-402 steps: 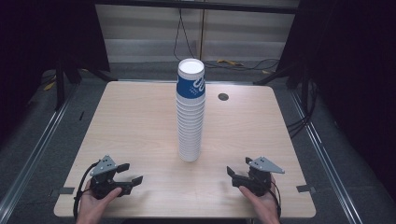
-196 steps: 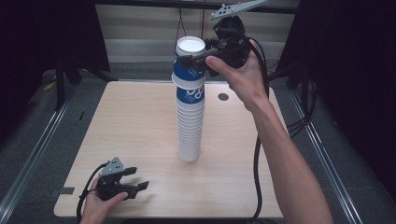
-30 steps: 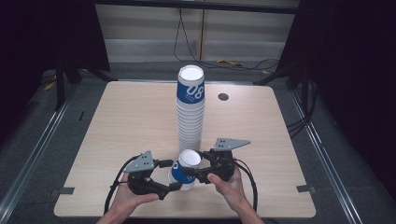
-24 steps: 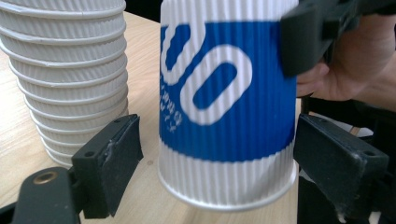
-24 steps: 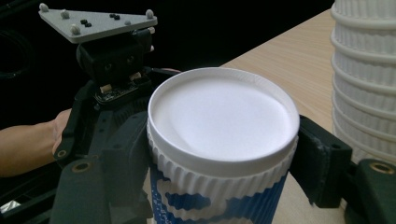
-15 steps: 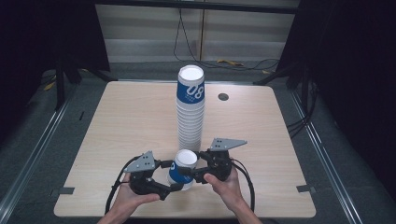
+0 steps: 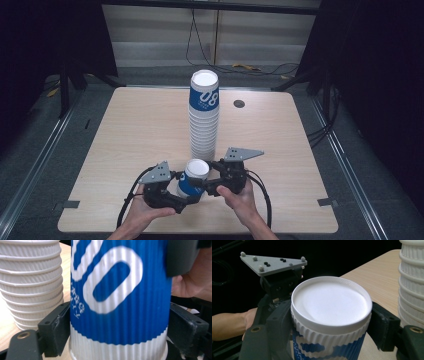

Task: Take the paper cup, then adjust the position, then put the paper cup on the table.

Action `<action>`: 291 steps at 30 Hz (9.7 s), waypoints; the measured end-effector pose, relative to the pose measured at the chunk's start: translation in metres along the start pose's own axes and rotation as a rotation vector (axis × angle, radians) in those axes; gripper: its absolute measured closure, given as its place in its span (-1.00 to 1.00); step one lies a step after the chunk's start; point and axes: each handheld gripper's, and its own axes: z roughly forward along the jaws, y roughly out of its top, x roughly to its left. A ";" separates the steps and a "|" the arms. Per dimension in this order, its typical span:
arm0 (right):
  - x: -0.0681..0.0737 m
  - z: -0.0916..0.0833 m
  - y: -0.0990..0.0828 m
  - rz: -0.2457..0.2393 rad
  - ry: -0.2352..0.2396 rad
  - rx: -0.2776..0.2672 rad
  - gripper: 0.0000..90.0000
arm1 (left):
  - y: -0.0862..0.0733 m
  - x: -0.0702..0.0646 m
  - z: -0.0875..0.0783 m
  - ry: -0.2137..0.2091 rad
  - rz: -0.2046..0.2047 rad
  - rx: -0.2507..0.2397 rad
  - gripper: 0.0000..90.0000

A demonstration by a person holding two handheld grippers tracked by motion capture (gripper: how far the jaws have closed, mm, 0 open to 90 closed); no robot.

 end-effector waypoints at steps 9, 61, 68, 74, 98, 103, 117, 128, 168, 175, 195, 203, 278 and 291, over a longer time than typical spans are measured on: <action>0.000 -0.001 0.000 0.004 0.005 -0.011 -0.36 | -0.002 0.000 -0.002 0.002 0.021 0.003 -0.68; -0.006 -0.005 -0.003 -0.058 0.026 0.199 -0.64 | 0.005 0.000 -0.020 0.065 0.129 0.264 -0.58; -0.006 -0.006 0.000 -0.096 0.028 0.267 -0.66 | 0.003 0.000 -0.016 0.079 0.145 0.312 -0.58; -0.007 -0.003 0.000 -0.114 0.024 0.308 -0.66 | 0.004 0.002 -0.013 0.099 0.148 0.331 -0.58; -0.010 0.013 0.007 -0.198 0.048 0.531 -0.66 | 0.006 -0.003 -0.004 0.068 0.240 0.445 -0.57; -0.011 0.016 0.009 -0.197 0.064 0.567 -0.61 | 0.003 -0.006 -0.001 0.051 0.254 0.467 -0.57; -0.005 0.029 0.007 -0.245 0.129 0.695 -0.54 | 0.002 -0.010 0.004 0.017 0.273 0.493 -0.57; -0.006 0.032 0.009 -0.251 0.136 0.719 -0.41 | 0.001 -0.012 0.003 0.013 0.302 0.490 -0.59; -0.008 0.003 0.001 -0.193 0.117 0.517 -0.39 | 0.008 0.006 -0.023 -0.064 0.101 0.154 -0.66; -0.010 0.000 -0.002 -0.164 0.139 0.459 -0.39 | 0.008 0.008 -0.024 -0.078 0.079 0.129 -0.66; -0.010 -0.008 -0.008 -0.138 0.179 0.284 -0.38 | 0.004 0.008 -0.025 -0.098 0.056 0.048 -0.76; -0.012 -0.011 -0.008 -0.122 0.173 0.235 -0.38 | 0.002 0.011 -0.025 -0.104 0.024 0.035 -0.75; -0.015 -0.013 -0.015 -0.130 0.070 0.260 -0.68 | 0.013 0.024 -0.048 0.038 -0.002 0.085 -0.66; -0.024 -0.039 -0.022 -0.101 -0.035 0.261 -0.67 | 0.021 0.033 -0.061 0.162 0.030 0.135 -0.66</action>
